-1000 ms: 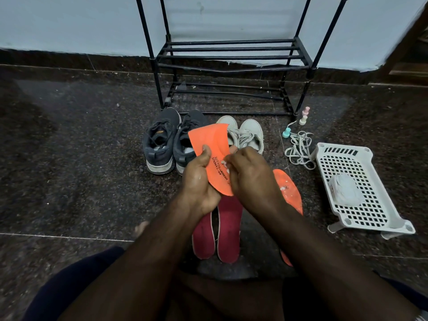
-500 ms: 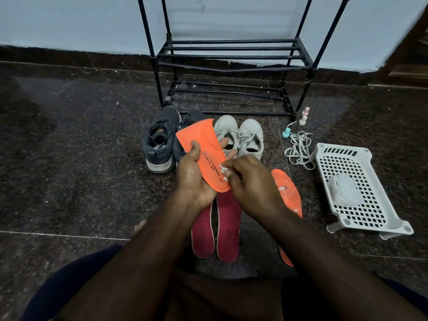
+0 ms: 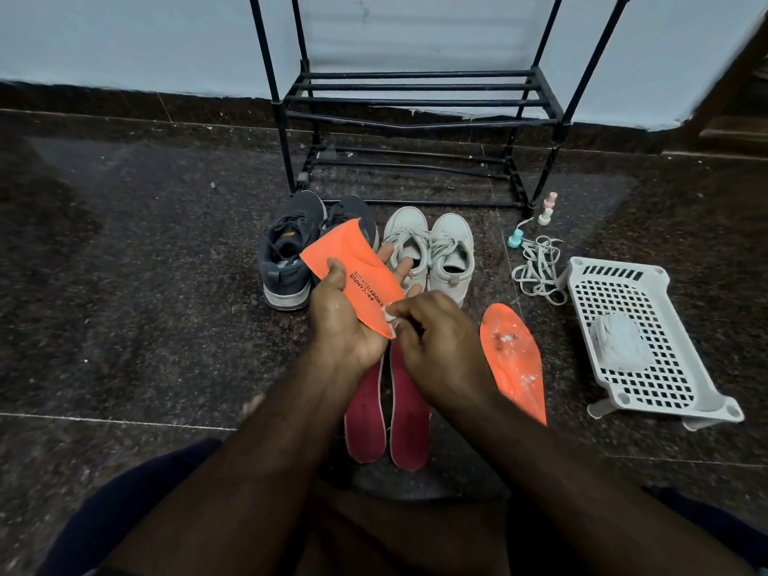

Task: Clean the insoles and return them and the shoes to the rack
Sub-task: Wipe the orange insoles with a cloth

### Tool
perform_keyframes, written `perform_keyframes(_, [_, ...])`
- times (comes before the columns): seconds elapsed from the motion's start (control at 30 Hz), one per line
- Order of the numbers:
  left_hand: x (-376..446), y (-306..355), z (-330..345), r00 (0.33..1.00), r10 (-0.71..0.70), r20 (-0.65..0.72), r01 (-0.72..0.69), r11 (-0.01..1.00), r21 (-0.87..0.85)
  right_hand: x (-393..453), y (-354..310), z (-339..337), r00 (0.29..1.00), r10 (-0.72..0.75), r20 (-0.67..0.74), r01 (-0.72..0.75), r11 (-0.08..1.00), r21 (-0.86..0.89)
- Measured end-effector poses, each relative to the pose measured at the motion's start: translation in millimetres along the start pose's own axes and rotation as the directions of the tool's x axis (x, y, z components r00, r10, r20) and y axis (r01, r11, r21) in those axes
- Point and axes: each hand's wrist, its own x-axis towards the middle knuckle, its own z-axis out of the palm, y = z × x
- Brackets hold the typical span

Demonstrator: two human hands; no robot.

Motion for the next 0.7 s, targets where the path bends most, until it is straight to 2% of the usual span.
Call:
perform_keyframes(0.13, [0.0,-1.9,-1.4,1.0,0.009,-0.016,-0.009,1.0,0.011,-6.4,-6.7,0.7,0.996,0.033,0.088,-0.04,0.996,0.081])
perform_keyframes(0.23, [0.8,-1.5,-2.6,1.0,-0.02,-0.019,0.02,1.0,0.013,4.2,2.2,-3.5,1.0,-0.005,0.027,0.004,0.999,0.04])
perform_keyframes(0.33, [-1.0,-4.1,-0.6,0.999,-0.032,-0.019,0.033,0.999,0.032,12.9,12.5,-5.6,0.999,0.022,-0.031,-0.023,0.999,-0.043])
perform_keyframes(0.47, [-3.7,-5.9,2.6,1.0,-0.015,-0.023,0.016,1.0,0.023,-0.8,3.3,0.9,0.995,-0.003,0.103,0.004,1.0,-0.011])
perform_keyframes(0.57, [-3.0,-3.0,1.6,0.999,-0.031,-0.042,0.035,0.994,0.102,3.8,4.5,-5.1,0.986,0.028,0.164,-0.036,0.998,0.049])
perform_keyframes(0.7, [-9.8,-9.5,4.7,0.994,-0.086,-0.068,0.101,0.963,0.249,25.5,16.9,-17.1,1.0,-0.025,-0.012,0.025,0.999,-0.047])
